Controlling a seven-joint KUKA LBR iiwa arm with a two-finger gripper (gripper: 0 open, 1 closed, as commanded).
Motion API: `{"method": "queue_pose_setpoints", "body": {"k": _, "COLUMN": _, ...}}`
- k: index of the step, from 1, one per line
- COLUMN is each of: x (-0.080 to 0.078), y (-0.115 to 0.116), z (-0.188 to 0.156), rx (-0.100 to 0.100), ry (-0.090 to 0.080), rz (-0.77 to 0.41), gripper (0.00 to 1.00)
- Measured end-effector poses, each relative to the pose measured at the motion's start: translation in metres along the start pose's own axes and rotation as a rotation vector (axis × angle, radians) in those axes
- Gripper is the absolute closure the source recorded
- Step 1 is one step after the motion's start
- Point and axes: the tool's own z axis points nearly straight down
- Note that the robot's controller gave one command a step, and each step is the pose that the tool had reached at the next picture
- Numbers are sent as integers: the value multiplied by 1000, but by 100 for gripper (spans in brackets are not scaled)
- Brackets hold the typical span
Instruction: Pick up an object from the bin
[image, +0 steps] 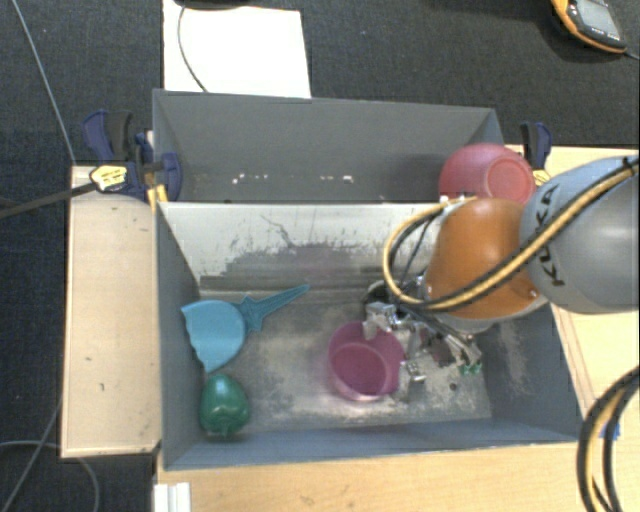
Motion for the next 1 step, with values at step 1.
{"method": "queue_pose_setpoints", "body": {"k": 1, "x": -6, "y": 26, "z": 4, "rx": -2, "ry": -11, "rz": 153, "gripper": 0}}
